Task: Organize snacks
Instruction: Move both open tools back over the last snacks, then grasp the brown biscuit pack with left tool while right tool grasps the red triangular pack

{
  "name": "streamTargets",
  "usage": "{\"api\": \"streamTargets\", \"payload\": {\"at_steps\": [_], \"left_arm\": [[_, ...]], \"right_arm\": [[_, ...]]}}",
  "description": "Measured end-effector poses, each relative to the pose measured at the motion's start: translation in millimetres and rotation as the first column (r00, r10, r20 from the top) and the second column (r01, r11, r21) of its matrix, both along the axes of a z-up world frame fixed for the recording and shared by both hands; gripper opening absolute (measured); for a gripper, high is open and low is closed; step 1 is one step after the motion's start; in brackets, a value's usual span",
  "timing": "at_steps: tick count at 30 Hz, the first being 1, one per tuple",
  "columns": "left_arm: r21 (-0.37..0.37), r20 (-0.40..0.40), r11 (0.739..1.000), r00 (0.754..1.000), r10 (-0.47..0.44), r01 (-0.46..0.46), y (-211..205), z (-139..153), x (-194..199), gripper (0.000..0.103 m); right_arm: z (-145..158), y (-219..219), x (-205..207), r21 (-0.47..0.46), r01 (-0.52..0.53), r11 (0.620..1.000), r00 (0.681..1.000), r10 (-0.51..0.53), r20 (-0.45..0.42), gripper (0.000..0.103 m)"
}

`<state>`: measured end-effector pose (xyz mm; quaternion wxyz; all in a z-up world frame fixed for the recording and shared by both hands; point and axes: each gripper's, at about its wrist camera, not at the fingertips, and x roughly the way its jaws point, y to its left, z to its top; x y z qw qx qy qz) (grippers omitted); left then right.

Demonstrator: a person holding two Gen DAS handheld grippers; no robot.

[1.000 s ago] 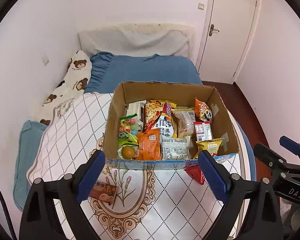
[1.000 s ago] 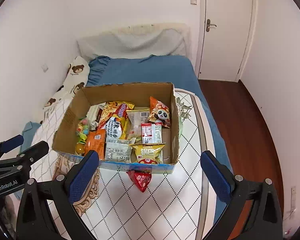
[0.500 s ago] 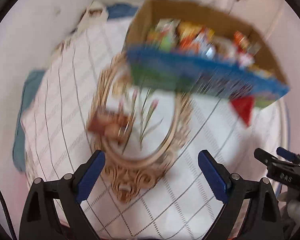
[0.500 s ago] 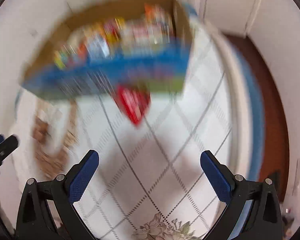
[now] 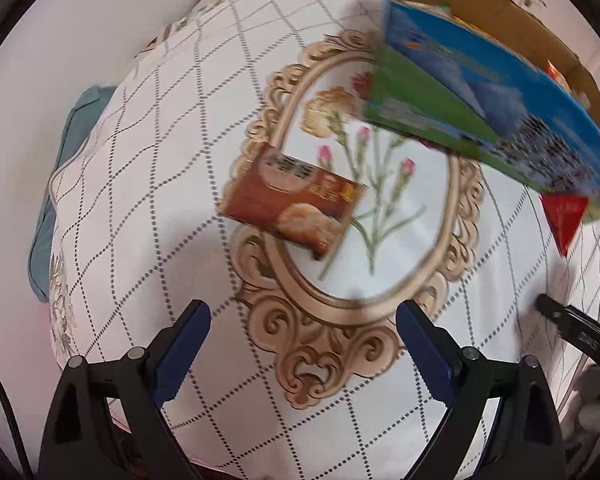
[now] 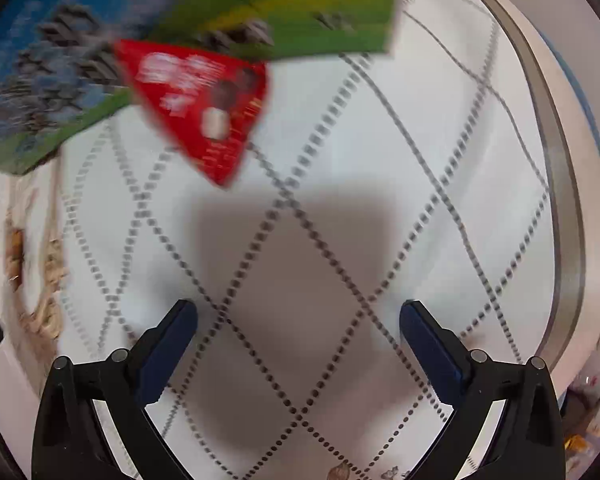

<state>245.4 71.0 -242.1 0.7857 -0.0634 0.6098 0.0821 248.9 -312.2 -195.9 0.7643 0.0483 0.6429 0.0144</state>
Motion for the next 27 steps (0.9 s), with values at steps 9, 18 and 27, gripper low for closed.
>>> {"api": "streamTargets", "payload": {"at_steps": [9, 18, 27], "left_arm": [[-0.332, -0.124, 0.890, 0.950, 0.288, -0.313, 62, -12, 36, 0.095], [-0.420, -0.295, 0.744, 0.853, 0.430, -0.520, 91, -68, 68, 0.092], [-0.296, -0.196, 0.871, 0.917, 0.347, -0.393, 74, -62, 71, 0.060]], "right_arm": [[62, 7, 29, 0.115, 0.003, 0.993, 0.971, -0.031, 0.237, 0.067], [39, 20, 71, 0.077, 0.037, 0.996, 0.978, -0.052, 0.200, 0.067], [36, 28, 68, 0.046, -0.019, 0.999, 0.984, 0.010, 0.180, 0.050]]}}
